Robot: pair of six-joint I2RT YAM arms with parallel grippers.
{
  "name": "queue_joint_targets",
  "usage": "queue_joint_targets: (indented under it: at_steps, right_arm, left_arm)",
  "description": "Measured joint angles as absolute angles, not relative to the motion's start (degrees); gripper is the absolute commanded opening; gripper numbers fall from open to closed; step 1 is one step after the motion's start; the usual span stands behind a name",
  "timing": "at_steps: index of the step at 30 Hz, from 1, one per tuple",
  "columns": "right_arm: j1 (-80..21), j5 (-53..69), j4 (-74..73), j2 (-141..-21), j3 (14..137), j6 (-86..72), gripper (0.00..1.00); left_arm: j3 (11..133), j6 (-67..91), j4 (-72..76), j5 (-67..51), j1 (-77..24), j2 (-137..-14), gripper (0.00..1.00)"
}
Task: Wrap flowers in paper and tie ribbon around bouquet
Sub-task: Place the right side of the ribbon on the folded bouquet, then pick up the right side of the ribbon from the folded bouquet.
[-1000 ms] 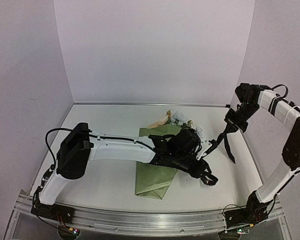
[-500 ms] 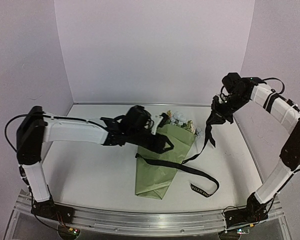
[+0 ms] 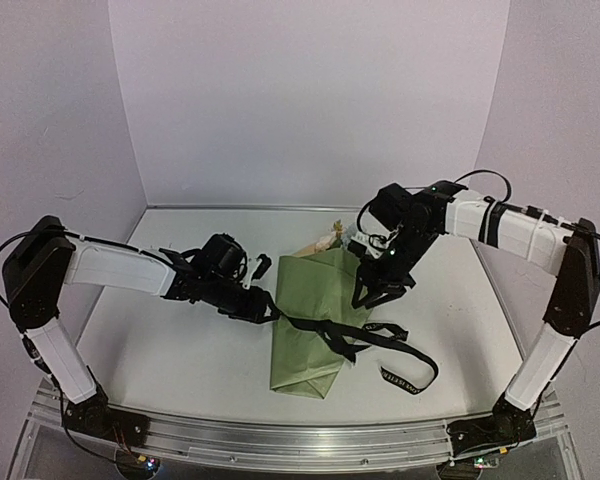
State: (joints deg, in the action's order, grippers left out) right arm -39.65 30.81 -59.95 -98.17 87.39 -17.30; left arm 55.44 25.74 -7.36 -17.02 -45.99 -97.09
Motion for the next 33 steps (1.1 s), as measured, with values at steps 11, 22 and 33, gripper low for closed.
queue_joint_targets:
  at_steps: [11, 22, 33]
  right_arm:
    - [-42.07, 26.17, -61.5, -101.9, 87.32, -20.88, 0.48]
    - [-53.58, 16.48, -55.01, -106.55, 86.76, -28.9, 0.48]
    - [-56.77, 7.96, -48.8, -111.54, 86.08, -36.89, 0.26]
  left_arm:
    - [60.2, 16.92, -12.01, -17.69, -46.02, -98.52, 0.46]
    - [61.11, 13.25, -14.4, -14.79, -46.02, -98.47, 0.46]
    - [58.73, 13.42, -14.97, -8.42, -45.98, -92.81, 0.5]
